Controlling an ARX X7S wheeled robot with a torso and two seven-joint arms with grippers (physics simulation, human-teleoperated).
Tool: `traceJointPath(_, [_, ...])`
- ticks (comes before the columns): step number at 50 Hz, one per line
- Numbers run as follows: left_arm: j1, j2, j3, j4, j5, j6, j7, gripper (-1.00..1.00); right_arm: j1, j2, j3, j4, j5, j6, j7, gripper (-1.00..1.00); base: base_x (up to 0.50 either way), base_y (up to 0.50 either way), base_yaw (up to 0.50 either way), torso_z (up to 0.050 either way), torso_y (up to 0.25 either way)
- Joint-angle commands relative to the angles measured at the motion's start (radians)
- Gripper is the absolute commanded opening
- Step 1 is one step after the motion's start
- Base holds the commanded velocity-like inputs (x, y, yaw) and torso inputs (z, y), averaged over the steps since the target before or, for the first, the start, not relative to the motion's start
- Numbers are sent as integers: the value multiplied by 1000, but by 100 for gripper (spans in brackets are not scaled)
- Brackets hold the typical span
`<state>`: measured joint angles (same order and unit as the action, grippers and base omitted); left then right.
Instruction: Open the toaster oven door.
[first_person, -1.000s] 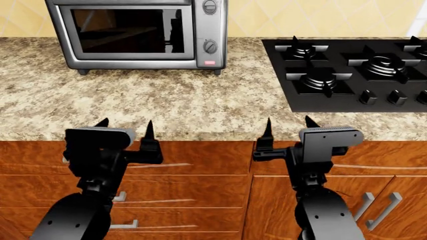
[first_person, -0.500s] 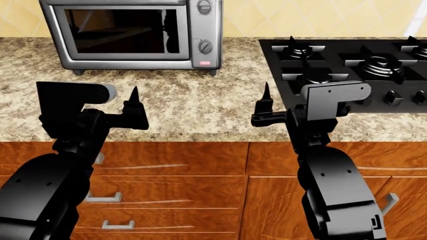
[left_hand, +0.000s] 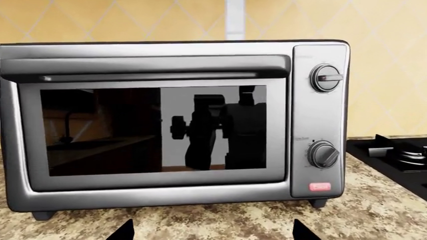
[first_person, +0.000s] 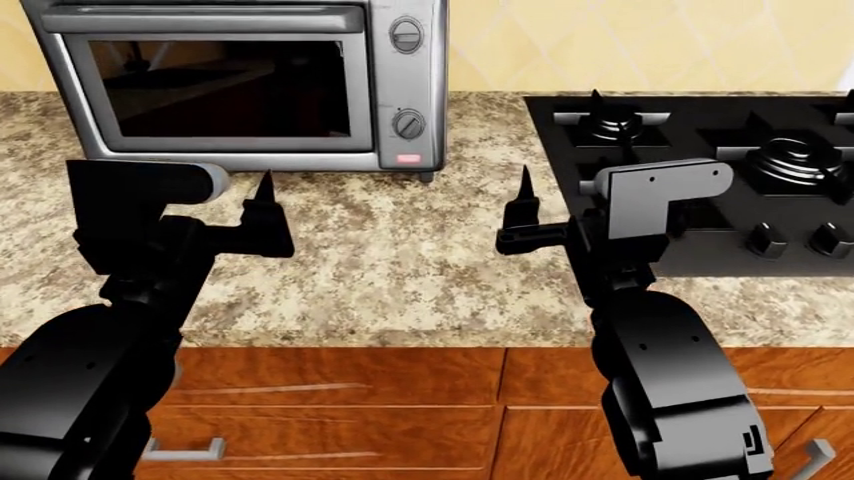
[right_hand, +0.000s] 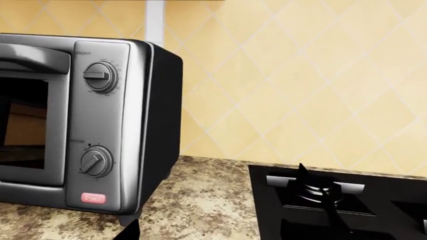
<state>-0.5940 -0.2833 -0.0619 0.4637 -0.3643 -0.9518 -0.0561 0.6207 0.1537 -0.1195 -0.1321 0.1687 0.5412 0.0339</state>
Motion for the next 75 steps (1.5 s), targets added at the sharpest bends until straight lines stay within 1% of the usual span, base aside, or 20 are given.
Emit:
traceJointPath(1, [4, -2, 8, 0, -4, 0, -3, 100, -5, 5, -2, 1, 14, 1, 3, 100, 305, 0, 0, 0, 0])
traceJointPath(15, [6, -11, 20, 8, -8, -6, -5, 100, -11, 10, -5, 0, 25, -5, 11, 100, 305, 0, 0, 0, 0])
traceJointPath(18, [8, -30, 47, 10, 5, 1, 2, 100, -14, 10, -2, -3, 29, -9, 15, 100, 0, 0, 0, 0, 0])
traceJointPath(22, [1, -121, 153, 34, 68, 11, 29, 100, -18, 14, 2, -1, 33, -14, 16, 100, 0, 0, 0, 0, 0])
traceJointPath(24, [-21, -196, 228, 52, 117, 8, 48, 100, -17, 14, 1, 2, 35, -16, 16, 100, 0, 0, 0, 0, 0])
traceJointPath(26, [-65, -286, 315, 80, 176, -4, 72, 100, -16, 12, 0, 8, 37, -21, 16, 100, 0, 0, 0, 0, 0])
traceJointPath(29, [-134, -398, 433, 109, 252, -18, 114, 100, -15, 11, -3, 13, 40, -24, 16, 100, 0, 0, 0, 0, 0])
traceJointPath(33, [-253, -537, 592, 132, 351, -37, 200, 100, -14, 9, -5, 11, 46, -21, 16, 100, 0, 0, 0, 0, 0])
traceJointPath(35, [-303, -584, 653, 133, 392, -31, 239, 100, -15, 10, -6, 9, 49, -20, 16, 100, 0, 0, 0, 0, 0])
traceJointPath(38, [-375, -635, 729, 126, 443, -17, 301, 100, -14, 10, -6, 5, 54, -17, 17, 100, 0, 0, 0, 0, 0])
traceJointPath(41, [-442, -667, 789, 106, 489, 6, 357, 100, -12, 11, -6, 3, 58, -16, 18, 100, 0, 0, 0, 0, 0])
traceJointPath(47, [-560, -685, 890, 25, 574, 78, 446, 100, -13, 12, -8, 7, 64, -22, 18, 100, 0, 0, 0, 0, 0])
traceJointPath(53, [-644, -673, 962, -66, 633, 159, 507, 100, -15, 13, -10, 9, 69, -26, 20, 100, 0, 0, 0, 0, 0])
traceJointPath(64, [-749, -619, 1022, -233, 666, 301, 567, 100, -19, 15, -13, 9, 80, -31, 23, 100, 0, 0, 0, 0, 0])
traceJointPath(75, [-796, -559, 1079, -374, 694, 399, 587, 100, -14, 19, -14, 13, 89, -34, 28, 100, 0, 0, 0, 0, 0])
